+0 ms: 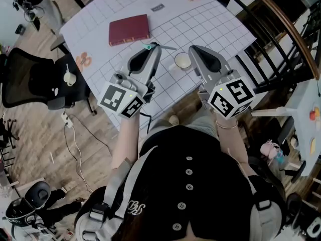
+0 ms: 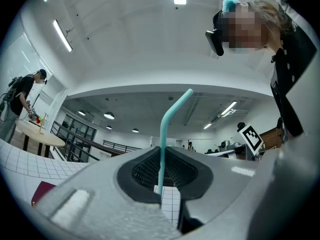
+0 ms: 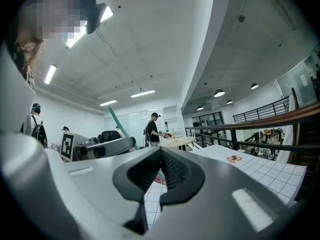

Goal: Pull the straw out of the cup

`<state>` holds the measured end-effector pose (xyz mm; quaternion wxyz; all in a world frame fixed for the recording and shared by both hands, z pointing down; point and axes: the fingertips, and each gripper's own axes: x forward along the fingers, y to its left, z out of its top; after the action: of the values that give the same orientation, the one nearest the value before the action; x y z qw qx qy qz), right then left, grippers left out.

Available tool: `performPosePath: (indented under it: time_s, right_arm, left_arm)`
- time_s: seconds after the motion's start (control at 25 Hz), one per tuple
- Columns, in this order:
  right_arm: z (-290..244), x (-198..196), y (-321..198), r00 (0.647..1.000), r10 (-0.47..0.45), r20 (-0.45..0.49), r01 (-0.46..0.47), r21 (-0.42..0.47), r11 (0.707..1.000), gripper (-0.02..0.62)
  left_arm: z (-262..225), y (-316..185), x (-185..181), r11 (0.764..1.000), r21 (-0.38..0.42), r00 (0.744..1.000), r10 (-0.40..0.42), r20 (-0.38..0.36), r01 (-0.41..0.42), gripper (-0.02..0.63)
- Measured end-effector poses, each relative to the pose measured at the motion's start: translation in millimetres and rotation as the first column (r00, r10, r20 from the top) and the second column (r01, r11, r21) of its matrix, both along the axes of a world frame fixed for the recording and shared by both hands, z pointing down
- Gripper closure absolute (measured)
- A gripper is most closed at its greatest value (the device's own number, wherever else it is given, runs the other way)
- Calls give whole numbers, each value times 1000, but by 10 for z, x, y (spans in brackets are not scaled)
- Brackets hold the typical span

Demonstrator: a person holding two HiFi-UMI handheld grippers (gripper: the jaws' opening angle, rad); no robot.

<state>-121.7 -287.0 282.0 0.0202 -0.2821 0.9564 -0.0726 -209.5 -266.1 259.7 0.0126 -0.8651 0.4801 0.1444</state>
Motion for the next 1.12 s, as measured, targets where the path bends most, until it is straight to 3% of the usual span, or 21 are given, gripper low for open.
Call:
performPosePath:
  time_s: [1.12]
  right_arm:
    - [144, 103, -25, 1000, 2, -10, -2, -26, 1000, 597]
  left_arm:
    - [131, -33, 195, 1000, -28, 1000, 8, 2, -8, 577]
